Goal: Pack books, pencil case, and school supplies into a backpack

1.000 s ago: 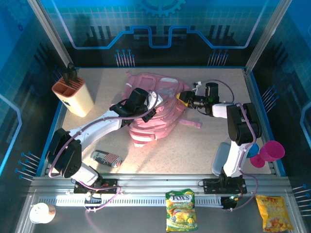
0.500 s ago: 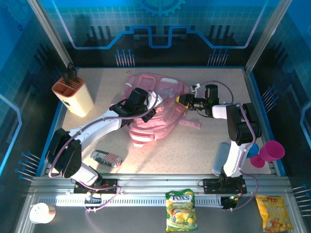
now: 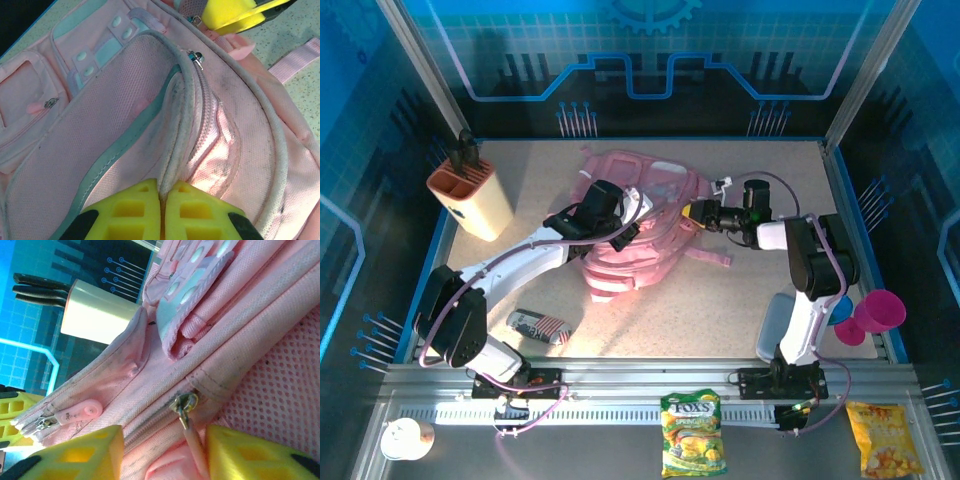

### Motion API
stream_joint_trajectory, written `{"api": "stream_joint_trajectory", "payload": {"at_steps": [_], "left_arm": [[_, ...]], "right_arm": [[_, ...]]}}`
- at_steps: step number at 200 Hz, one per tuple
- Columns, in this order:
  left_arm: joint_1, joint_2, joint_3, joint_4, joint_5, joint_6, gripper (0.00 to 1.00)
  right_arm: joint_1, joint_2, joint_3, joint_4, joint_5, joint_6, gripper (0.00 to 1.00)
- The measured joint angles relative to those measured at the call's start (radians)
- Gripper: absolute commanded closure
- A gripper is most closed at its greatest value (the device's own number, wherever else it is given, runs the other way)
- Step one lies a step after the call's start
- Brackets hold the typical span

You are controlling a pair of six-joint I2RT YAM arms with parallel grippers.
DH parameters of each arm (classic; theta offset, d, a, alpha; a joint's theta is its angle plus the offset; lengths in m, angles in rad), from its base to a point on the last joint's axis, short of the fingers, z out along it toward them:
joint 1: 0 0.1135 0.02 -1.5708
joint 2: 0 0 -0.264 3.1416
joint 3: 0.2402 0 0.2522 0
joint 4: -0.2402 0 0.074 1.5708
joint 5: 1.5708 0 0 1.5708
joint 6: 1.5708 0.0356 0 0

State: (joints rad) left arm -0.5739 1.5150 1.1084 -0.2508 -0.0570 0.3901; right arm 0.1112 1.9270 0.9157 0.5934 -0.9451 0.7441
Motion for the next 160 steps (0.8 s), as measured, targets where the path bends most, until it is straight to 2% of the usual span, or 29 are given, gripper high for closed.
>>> {"api": "stream_joint_trajectory", "payload": {"at_steps": [24, 47, 114, 160], "left_arm": [[0.002, -0.003, 0.0, 0.001, 0.006, 0.0, 0.93], [0.005, -0.012, -0.01, 0.003, 0.026, 0.0, 0.93], [0.009, -0.024, -0.019, 0.002, 0.079, -0.001, 0.92], [0.013, -0.025, -0.019, 0.002, 0.089, -0.001, 0.92]], "right_arm": [[0.001, -0.006, -0.007, -0.023, 0.006, -0.006, 0.68], [0.001, -0.009, -0.005, -0.066, 0.036, -0.027, 0.69], [0.002, -0.02, 0.048, -0.198, 0.113, -0.128, 0.64], [0.002, -0.02, 0.087, -0.254, 0.134, -0.206, 0.73]]}}
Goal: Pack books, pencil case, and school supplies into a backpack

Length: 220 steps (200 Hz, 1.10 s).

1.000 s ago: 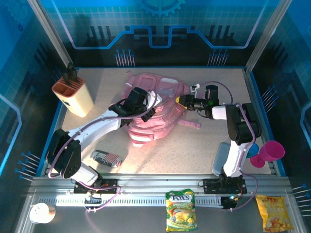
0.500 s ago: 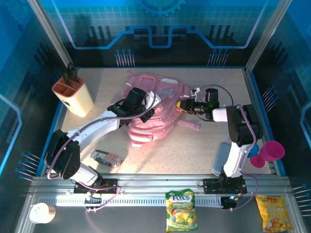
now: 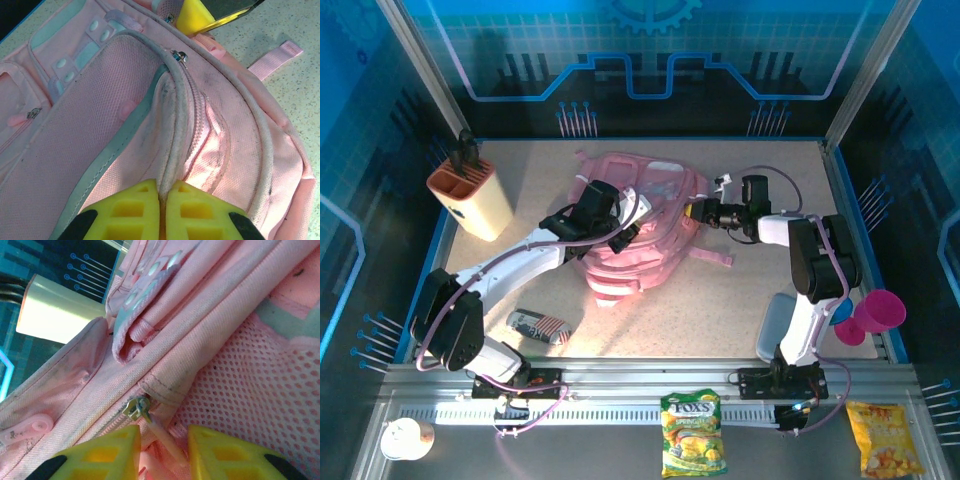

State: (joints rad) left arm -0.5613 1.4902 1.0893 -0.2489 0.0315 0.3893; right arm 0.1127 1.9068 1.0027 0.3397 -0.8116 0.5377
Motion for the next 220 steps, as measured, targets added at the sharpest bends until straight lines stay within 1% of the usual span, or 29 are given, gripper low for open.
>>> {"api": "stream_joint_trajectory", "payload": {"at_steps": [36, 64, 93, 108, 159, 198, 220], "left_arm": [[0.003, -0.003, 0.0, 0.0, 0.011, 0.0, 0.92], [0.005, -0.003, 0.0, 0.0, 0.019, 0.0, 0.92], [0.008, -0.004, 0.0, 0.0, 0.026, 0.0, 0.92], [0.01, -0.006, 0.0, 0.0, 0.027, 0.0, 0.92], [0.01, -0.006, 0.0, 0.0, 0.041, 0.0, 0.92], [0.015, -0.007, 0.0, 0.0, 0.061, 0.0, 0.92], [0.016, -0.007, 0.0, 0.0, 0.066, 0.0, 0.92]], "right_arm": [[0.001, -0.001, 0.006, -0.022, 0.005, -0.045, 0.85], [0.011, -0.005, 0.027, -0.072, 0.017, -0.081, 0.9], [0.018, -0.029, 0.034, -0.124, 0.057, -0.126, 0.94], [0.025, -0.047, 0.034, -0.15, 0.098, -0.154, 0.96], [0.054, -0.123, 0.043, -0.257, 0.265, -0.274, 0.97], [0.107, -0.162, 0.088, -0.372, 0.44, -0.382, 0.99], [0.125, -0.164, 0.11, -0.421, 0.504, -0.42, 0.99]]}}
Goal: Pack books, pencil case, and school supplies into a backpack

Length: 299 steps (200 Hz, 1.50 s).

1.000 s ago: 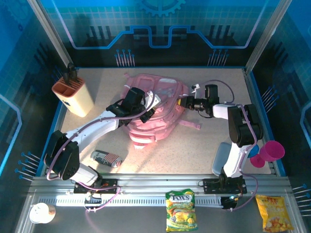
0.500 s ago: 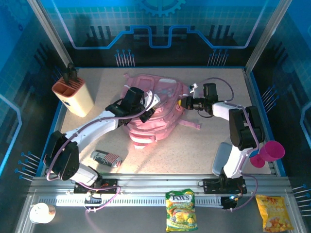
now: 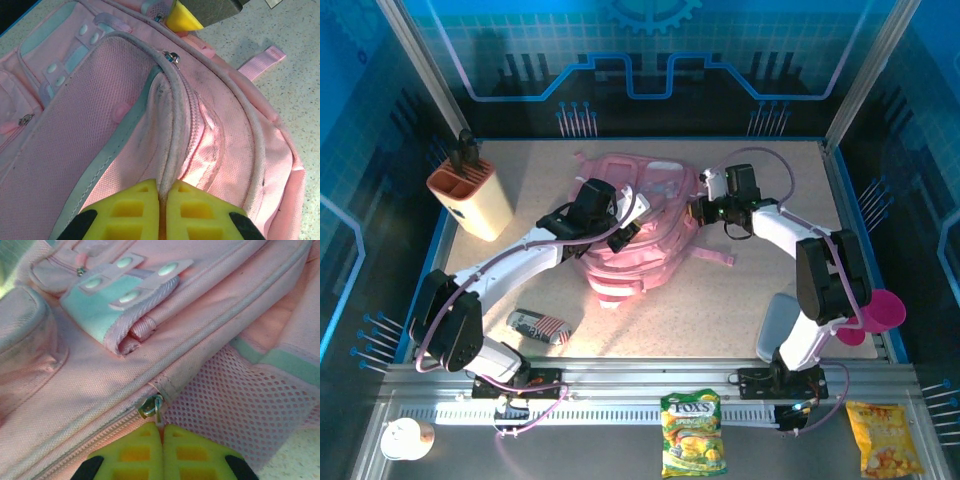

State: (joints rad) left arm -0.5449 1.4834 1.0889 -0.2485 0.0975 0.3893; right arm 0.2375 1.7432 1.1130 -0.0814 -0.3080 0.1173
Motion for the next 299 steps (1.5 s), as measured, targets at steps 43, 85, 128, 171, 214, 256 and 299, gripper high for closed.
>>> {"api": "stream_joint_trajectory", "payload": {"at_steps": [43, 85, 128, 171, 214, 256, 299], "left_arm": [[0.0, 0.0, 0.0, -0.001, -0.009, -0.008, 0.92], [0.0, 0.003, 0.0, -0.001, -0.026, -0.038, 0.92], [0.0, 0.023, 0.002, 0.01, -0.024, -0.082, 0.92], [0.0, 0.036, 0.002, 0.011, -0.021, -0.101, 0.92], [0.0, 0.036, 0.002, 0.013, -0.016, -0.103, 0.91], [0.0, 0.036, 0.002, 0.014, -0.013, -0.103, 0.91], [0.0, 0.036, 0.002, 0.014, -0.014, -0.107, 0.92]], "right_arm": [[0.006, -0.029, 0.005, -0.054, 0.013, -0.04, 1.0], [0.009, -0.092, 0.005, -0.139, -0.042, -0.051, 1.0], [0.046, -0.155, -0.032, -0.189, -0.137, -0.039, 1.0], [0.085, -0.183, -0.119, -0.162, -0.201, 0.008, 0.95], [0.097, -0.179, -0.137, -0.133, -0.207, 0.042, 0.7], [0.117, -0.15, -0.137, -0.116, -0.208, 0.051, 0.75], [0.117, -0.143, -0.137, -0.108, -0.188, 0.055, 0.94]]}}
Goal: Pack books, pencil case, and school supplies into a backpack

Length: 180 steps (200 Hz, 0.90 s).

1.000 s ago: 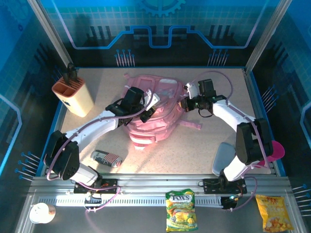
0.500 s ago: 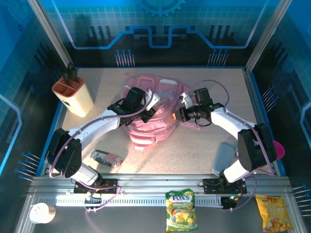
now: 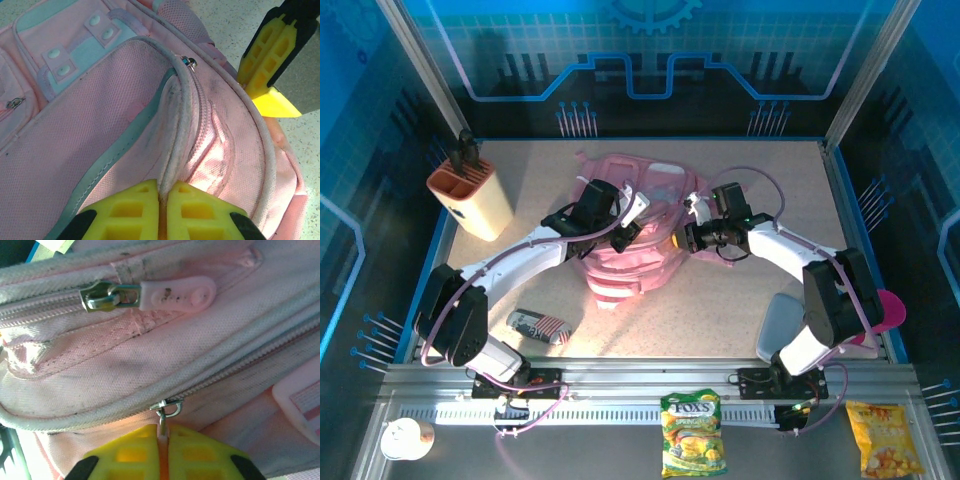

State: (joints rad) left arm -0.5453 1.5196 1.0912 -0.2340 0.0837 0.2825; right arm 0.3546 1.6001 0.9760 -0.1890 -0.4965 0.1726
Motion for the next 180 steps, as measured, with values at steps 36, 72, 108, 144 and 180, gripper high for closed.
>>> {"api": "stream_joint_trajectory", "payload": {"at_steps": [36, 72, 108, 144, 180], "left_arm": [[0.0, 0.019, 0.014, -0.001, 0.0, -0.042, 0.93], [0.0, 0.077, 0.067, 0.002, 0.002, -0.105, 0.93], [-0.001, 0.142, 0.113, 0.01, 0.03, -0.184, 0.93], [0.0, 0.176, 0.127, 0.052, 0.039, -0.235, 0.93], [-0.001, 0.177, 0.127, 0.078, 0.039, -0.246, 0.93]], "right_arm": [[0.029, -0.061, -0.044, 0.027, 0.011, -0.024, 0.94], [0.115, -0.132, -0.103, 0.102, 0.017, -0.042, 0.93], [0.133, -0.135, -0.14, 0.182, 0.044, -0.016, 0.92], [0.137, -0.13, -0.165, 0.248, 0.093, 0.027, 0.85], [0.087, -0.201, -0.273, 0.338, 0.102, 0.161, 0.61]]}}
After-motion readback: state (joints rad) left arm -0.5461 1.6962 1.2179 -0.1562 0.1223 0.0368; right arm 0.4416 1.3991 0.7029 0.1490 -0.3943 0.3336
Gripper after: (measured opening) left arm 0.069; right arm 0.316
